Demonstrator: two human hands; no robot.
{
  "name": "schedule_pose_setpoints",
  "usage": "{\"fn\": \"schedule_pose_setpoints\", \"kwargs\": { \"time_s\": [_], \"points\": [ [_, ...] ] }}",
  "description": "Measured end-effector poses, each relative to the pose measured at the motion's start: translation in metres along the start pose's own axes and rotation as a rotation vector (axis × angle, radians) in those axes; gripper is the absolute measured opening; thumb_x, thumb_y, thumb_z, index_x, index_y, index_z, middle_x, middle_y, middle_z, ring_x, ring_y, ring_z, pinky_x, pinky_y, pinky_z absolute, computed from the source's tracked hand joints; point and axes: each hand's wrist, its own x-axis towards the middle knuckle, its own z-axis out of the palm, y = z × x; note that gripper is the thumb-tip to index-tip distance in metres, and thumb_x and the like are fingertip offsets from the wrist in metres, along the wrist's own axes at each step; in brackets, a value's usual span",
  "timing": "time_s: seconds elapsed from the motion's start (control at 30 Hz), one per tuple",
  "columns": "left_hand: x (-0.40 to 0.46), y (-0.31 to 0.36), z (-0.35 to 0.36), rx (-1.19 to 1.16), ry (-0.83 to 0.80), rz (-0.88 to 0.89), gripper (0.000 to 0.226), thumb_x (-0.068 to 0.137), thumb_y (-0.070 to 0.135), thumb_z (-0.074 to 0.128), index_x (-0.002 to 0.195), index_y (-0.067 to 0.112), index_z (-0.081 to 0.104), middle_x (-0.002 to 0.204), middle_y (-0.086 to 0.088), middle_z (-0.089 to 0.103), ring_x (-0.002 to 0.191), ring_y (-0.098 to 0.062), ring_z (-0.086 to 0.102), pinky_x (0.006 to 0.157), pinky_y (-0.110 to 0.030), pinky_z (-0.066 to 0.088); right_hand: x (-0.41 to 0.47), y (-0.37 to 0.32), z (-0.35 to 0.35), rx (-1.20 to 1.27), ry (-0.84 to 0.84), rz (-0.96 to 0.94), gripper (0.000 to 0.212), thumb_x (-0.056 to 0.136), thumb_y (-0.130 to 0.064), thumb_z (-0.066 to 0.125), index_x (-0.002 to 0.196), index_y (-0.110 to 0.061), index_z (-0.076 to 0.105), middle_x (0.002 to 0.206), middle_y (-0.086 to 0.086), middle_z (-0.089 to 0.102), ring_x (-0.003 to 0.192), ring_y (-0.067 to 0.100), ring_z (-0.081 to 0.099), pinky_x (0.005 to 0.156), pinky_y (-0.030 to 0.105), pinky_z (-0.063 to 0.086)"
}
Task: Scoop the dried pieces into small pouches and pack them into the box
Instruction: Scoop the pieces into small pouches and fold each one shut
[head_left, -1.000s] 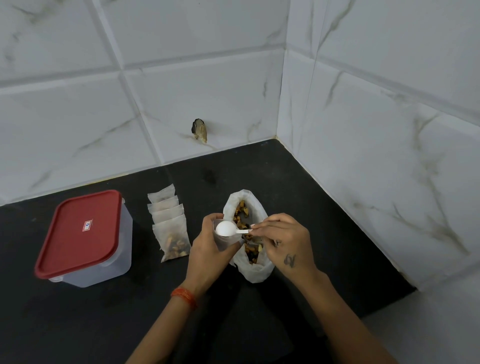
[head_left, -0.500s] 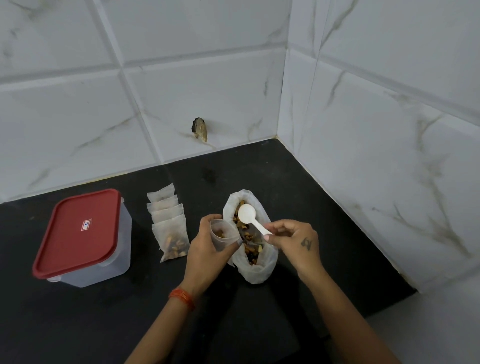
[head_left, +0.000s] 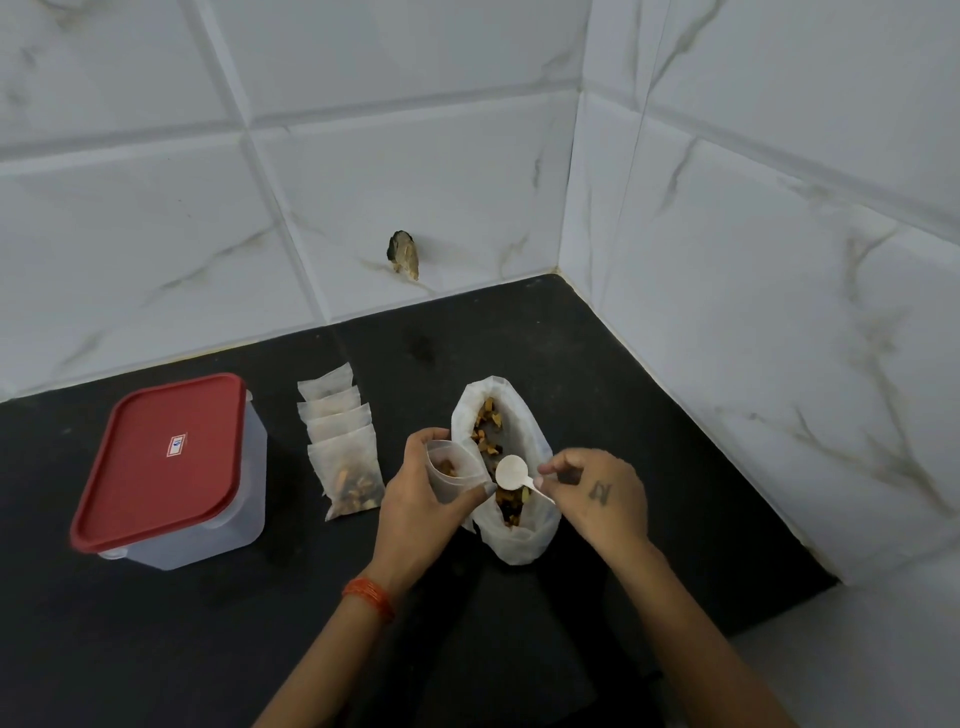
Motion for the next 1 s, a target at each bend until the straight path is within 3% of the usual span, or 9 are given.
{"fn": "schedule_pose_setpoints", "kwargs": {
  "time_s": [0.13,0.2,0.27,0.4,0.47,0.57,0.77,0.9,1.0],
  "points": [
    [-0.002,0.004,-0.003,-0.018,0.007,0.021,0.066,0.069,0.032,0.08,0.118,0.032,0.037,0.099,0.02,0.053,0.089,0.0,0.058,0.073,-0.021,0.052,-0.011,-0.03,-0.004,0.281,-0.081,-0.305,0.019,0.074,-0.043,0.074,0.091,-0.038,0.069,0.097,-0.019,0.064,0.091,-0.003,0.058,0.075,0.018,0.049],
    [-0.002,0.005,-0.005,-0.035,-0.016,0.029,0.064,0.071,0.028,0.079,0.119,0.032,0.035,0.099,0.016,0.055,0.088,-0.005,0.061,0.075,-0.032,0.057,-0.014,-0.042,0.002,0.272,-0.163,-0.368,0.024,0.073,-0.042,0.075,0.095,-0.037,0.068,0.1,-0.018,0.066,0.094,-0.004,0.059,0.077,0.018,0.05],
    [-0.003,0.007,-0.007,-0.036,-0.039,0.031,0.066,0.071,0.026,0.079,0.12,0.033,0.034,0.099,0.016,0.055,0.089,-0.003,0.06,0.075,-0.028,0.056,-0.014,-0.049,0.007,0.245,-0.154,-0.393,0.017,0.076,-0.032,0.075,0.093,-0.029,0.071,0.091,-0.015,0.068,0.087,-0.002,0.063,0.074,0.014,0.049],
    [-0.007,0.011,-0.021,-0.112,-0.163,-0.022,0.067,0.069,0.029,0.079,0.123,0.03,0.038,0.106,0.012,0.055,0.092,-0.003,0.06,0.07,-0.017,0.053,-0.01,-0.049,0.008,0.284,-0.14,-0.35,0.006,0.08,-0.021,0.073,0.086,-0.02,0.073,0.075,-0.013,0.067,0.075,-0.001,0.064,0.068,0.007,0.047],
    [-0.008,0.011,-0.029,-0.264,-0.234,-0.056,0.045,0.079,0.023,0.068,0.119,0.021,0.049,0.105,0.002,0.061,0.089,-0.006,0.064,0.069,-0.018,0.054,-0.008,-0.047,0.007,0.303,-0.136,-0.344,0.004,0.081,-0.02,0.072,0.085,-0.021,0.071,0.078,-0.012,0.069,0.078,-0.001,0.064,0.073,0.012,0.049],
    [-0.011,0.01,-0.036,-0.353,-0.177,-0.011,0.015,0.091,0.008,0.051,0.102,0.004,0.061,0.091,-0.018,0.066,0.076,-0.011,0.067,0.066,-0.018,0.054,-0.01,-0.046,0.007,0.412,-0.159,-0.294,0.008,0.082,-0.016,0.07,0.088,-0.019,0.066,0.081,-0.004,0.071,0.078,0.004,0.065,0.075,0.017,0.051],
    [-0.013,0.008,-0.034,-0.424,-0.082,-0.022,0.016,0.091,0.01,0.052,0.096,0.008,0.067,0.083,-0.012,0.069,0.075,-0.015,0.065,0.066,-0.02,0.054,-0.015,-0.048,0.008,0.586,-0.248,-0.24,0.021,0.08,-0.02,0.074,0.099,-0.022,0.066,0.094,-0.003,0.072,0.088,0.004,0.067,0.081,0.019,0.053],
    [-0.015,0.008,-0.032,-0.485,-0.08,-0.072,0.016,0.091,0.01,0.053,0.095,0.009,0.068,0.084,-0.001,0.071,0.079,-0.009,0.067,0.066,-0.017,0.053,-0.018,-0.05,0.008,0.655,-0.307,-0.153,0.008,0.08,-0.02,0.074,0.087,-0.019,0.071,0.088,0.002,0.073,0.089,0.013,0.068,0.084,0.029,0.055],
    [-0.017,0.01,-0.033,-0.502,-0.07,-0.081,0.015,0.089,0.012,0.054,0.095,0.009,0.067,0.089,-0.006,0.071,0.084,-0.013,0.068,0.067,-0.018,0.054,-0.02,-0.052,0.009,0.726,-0.315,-0.082,0.002,0.08,-0.021,0.073,0.081,-0.02,0.072,0.087,0.007,0.073,0.091,0.019,0.069,0.085,0.031,0.055]
  ]
}}
